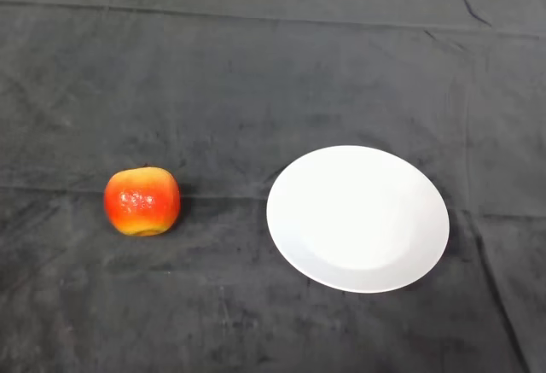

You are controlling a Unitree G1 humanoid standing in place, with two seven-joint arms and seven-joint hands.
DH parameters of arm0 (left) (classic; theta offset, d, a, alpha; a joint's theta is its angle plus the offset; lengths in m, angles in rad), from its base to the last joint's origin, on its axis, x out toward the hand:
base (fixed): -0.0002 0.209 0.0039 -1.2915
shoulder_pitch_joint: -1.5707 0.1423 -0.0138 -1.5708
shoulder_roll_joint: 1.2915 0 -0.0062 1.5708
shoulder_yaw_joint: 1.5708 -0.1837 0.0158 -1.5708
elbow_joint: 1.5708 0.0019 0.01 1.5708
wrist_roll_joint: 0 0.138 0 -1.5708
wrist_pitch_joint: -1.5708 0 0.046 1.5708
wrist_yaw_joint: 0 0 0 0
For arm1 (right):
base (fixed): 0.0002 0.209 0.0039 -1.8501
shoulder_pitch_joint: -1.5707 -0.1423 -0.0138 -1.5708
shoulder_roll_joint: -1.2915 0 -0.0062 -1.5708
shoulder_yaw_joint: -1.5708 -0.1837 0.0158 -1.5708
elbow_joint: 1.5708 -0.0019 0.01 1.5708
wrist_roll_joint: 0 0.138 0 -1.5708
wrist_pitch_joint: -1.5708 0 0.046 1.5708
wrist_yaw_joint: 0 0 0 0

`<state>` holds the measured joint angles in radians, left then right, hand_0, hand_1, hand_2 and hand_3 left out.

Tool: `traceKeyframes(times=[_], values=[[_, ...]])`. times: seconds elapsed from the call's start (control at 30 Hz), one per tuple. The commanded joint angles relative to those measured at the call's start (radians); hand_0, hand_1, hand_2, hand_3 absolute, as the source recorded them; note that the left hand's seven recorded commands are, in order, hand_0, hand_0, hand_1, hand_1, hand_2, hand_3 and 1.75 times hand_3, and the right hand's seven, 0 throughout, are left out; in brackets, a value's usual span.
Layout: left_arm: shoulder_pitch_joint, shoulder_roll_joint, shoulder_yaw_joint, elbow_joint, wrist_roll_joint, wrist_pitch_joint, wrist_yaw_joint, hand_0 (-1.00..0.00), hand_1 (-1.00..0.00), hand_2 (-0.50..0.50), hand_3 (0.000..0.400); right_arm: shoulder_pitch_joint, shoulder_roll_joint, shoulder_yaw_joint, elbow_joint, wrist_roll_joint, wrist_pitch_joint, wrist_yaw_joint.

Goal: Move the apple to the plate

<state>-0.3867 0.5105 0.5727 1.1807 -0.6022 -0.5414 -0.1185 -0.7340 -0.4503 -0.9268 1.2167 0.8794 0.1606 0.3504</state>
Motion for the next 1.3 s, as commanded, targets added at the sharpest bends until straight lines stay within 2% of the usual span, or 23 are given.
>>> traceKeyframes(times=[0.03, 0.6, 0.97, 1.3], values=[[-0.029, -0.014, -0.021, -0.041, 0.03, -0.028, -0.021, 0.0, 0.0, 0.0, 0.0, 0.001, -0.024, -0.0087, 0.002, 0.0071, -0.006, 0.0014], [-0.057, -0.06, -0.132, -0.048, 0.152, -0.068, -0.119, 0.0, 0.0, 0.0, 0.0, 0.002, -0.023, -0.008, -0.001, 0.0069, -0.005, 0.0002], [-0.081, -0.117, -0.211, -0.042, 0.229, -0.128, -0.188, 0.0, 0.0, 0.0, 0.0, 0.002, -0.022, -0.0077, -0.002, 0.0069, -0.005, -0.0004], [-0.108, -0.158, -0.302, -0.023, 0.304, -0.152, -0.269, 0.0, 0.0, 0.0, 0.0, 0.003, -0.022, -0.0076, -0.003, 0.007, -0.005, -0.0007]])
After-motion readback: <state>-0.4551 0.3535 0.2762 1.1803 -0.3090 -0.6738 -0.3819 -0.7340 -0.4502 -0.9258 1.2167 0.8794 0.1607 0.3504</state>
